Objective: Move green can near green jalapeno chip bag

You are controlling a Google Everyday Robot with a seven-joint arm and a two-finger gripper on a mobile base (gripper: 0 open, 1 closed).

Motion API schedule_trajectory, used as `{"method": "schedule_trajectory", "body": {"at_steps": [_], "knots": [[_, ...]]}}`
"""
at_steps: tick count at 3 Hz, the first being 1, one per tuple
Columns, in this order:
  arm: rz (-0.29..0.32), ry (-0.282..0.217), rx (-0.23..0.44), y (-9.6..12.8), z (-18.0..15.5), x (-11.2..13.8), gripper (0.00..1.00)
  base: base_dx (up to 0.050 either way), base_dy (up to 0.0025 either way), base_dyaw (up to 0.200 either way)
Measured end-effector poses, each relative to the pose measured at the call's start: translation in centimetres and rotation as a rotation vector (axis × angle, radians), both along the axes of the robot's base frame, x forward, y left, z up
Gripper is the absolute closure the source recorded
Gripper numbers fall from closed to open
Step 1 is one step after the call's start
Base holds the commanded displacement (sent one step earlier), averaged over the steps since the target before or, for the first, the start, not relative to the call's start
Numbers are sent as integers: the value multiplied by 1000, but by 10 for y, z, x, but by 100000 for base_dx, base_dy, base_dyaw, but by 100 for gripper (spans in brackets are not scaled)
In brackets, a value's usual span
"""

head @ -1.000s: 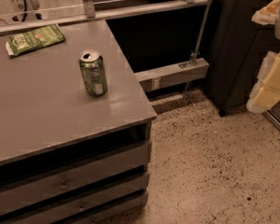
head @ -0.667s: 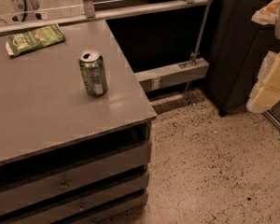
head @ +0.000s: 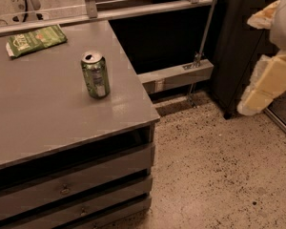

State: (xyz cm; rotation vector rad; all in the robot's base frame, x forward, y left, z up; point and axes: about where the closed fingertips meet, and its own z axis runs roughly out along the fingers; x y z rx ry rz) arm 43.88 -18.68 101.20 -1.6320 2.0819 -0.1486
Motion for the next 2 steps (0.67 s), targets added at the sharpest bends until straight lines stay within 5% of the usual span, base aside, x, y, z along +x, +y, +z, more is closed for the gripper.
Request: {"method": "schedule_trajectory", "body": {"at_steps": [2], "knots": [[95, -48, 327, 73, -22, 42, 0, 0, 0, 0]]}}
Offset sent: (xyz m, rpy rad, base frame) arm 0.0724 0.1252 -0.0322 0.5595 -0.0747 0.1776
